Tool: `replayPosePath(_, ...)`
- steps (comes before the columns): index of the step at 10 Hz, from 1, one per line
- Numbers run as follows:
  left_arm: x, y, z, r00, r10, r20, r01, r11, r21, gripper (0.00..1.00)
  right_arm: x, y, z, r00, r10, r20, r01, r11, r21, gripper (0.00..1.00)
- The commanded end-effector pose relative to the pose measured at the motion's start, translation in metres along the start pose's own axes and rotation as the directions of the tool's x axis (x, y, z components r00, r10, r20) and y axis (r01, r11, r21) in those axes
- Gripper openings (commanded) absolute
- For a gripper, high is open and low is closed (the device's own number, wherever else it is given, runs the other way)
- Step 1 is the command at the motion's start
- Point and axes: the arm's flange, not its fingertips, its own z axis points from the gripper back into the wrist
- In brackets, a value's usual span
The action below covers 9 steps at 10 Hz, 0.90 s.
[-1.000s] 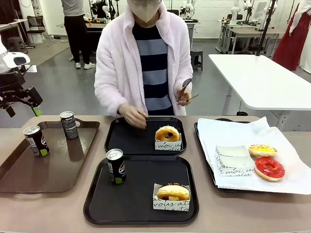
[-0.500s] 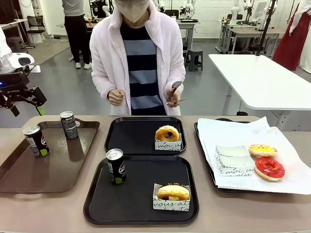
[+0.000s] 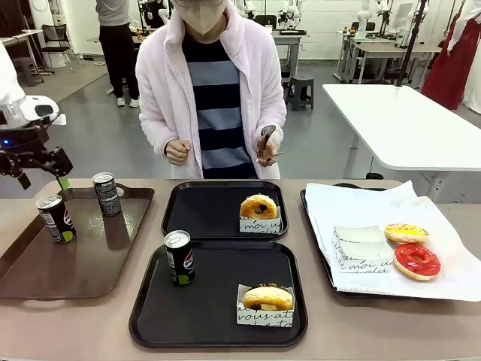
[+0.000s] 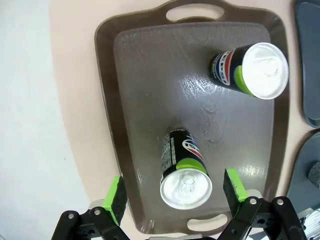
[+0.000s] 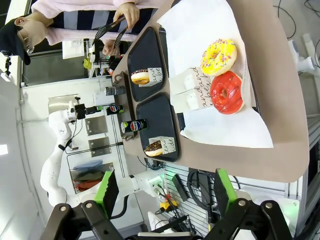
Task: Set up donuts and drinks on trays.
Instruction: Pick up one Pepsi coke from the Handle tray and place it on the Flat Tray without a Pepsi coke.
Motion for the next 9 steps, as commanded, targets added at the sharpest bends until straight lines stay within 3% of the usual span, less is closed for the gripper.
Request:
replayPosePath(1, -0.002, 0.002, -0.013, 1.0, 0.012, 0.012, -0.012, 1.0, 0.014, 1.0, 0.001, 0.001, 0.0, 1.0, 0.002, 0.004, -0.002, 1.0, 0.018, 1.0)
replayPosePath(6, -0.016, -0.004, -0.042, 0.999, -0.009, -0.052, 0.01, 1.0, 0.021, 1.0, 0.001, 0.001, 0.0, 1.0, 0.002, 0.004, -0.002, 1.0, 0.018, 1.0)
replayPosePath(9, -0.023, -0.005, -0.047, 1.0, -0.013, 0.015, 0.012, 1.0, 0.029, 1.0, 0.001, 0.001, 0.0, 1.0, 0.002, 0.004, -0.002, 1.0, 0.018, 1.0)
